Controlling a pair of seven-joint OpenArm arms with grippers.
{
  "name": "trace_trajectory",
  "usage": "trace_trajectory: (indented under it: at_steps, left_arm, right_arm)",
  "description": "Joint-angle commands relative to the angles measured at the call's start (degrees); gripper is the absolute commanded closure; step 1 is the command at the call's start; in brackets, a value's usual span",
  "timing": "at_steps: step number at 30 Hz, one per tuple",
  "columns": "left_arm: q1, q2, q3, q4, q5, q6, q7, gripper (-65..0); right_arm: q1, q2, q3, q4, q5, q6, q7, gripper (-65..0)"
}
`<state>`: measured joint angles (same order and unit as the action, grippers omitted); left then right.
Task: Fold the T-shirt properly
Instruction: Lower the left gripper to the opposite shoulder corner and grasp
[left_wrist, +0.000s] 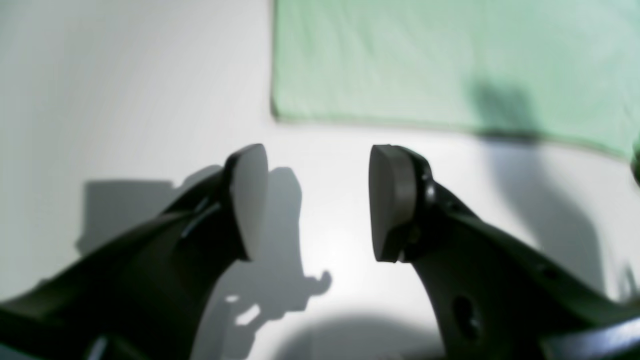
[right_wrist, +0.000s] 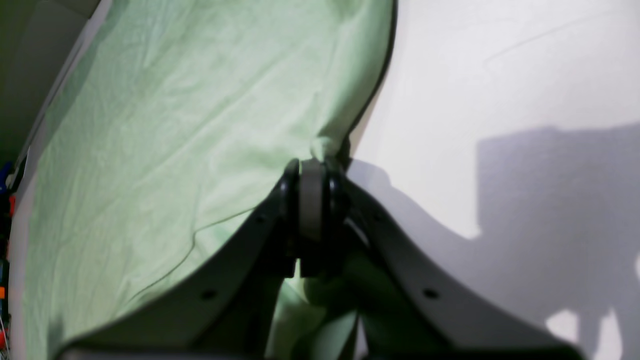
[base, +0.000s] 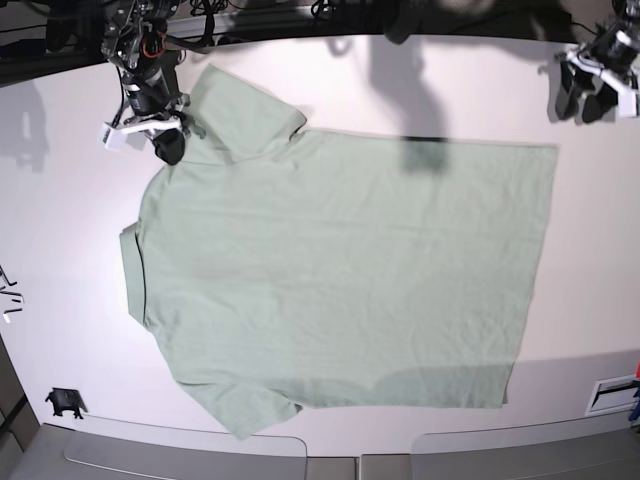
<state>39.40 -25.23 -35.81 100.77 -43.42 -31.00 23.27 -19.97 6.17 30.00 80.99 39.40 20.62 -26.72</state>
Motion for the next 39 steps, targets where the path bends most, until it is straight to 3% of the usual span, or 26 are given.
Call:
trace_trajectory:
  at_steps: [1, 8, 15, 19, 28, 39]
  left_arm:
    - [-1.1, -1.5, -0.6, 0.8, -0.9, 1.2, -1.2, -29.9]
    - [-8.0, -2.4, -0.6, -1.0, 3.3, 5.8, 1.0, -29.6]
    - [-13.2, -2.4, -0.6, -15.5, 0.2, 5.7, 1.4, -29.5]
    - [-16.1, -2.4, -0.5, -24.1, -3.3, 3.7, 2.6, -29.5]
    - [-21.6, -2.3, 0.3, -32.6, -10.9, 1.4, 9.7, -29.5]
    - [-22.4, -2.0, 15.5, -32.5, -8.0, 1.4, 11.6, -29.5]
  right_arm:
    - [-0.1, 0.0, 0.0, 0.2, 1.0, 0.3, -1.0, 0.0]
    - [-0.1, 0.0, 0.0, 0.2, 1.0, 0.3, -1.7, 0.0]
    - [-0.1, 0.0, 0.0, 0.2, 1.0, 0.3, -2.1, 0.0]
    - [-0.1, 0.0, 0.0, 0.2, 1.0, 0.3, -2.1, 0.0]
    - [-0.1, 0.0, 0.0, 0.2, 1.0, 0.3, -2.3, 0.0]
    - [-0.1, 0.0, 0.0, 0.2, 0.7, 0.3, -2.4, 0.0]
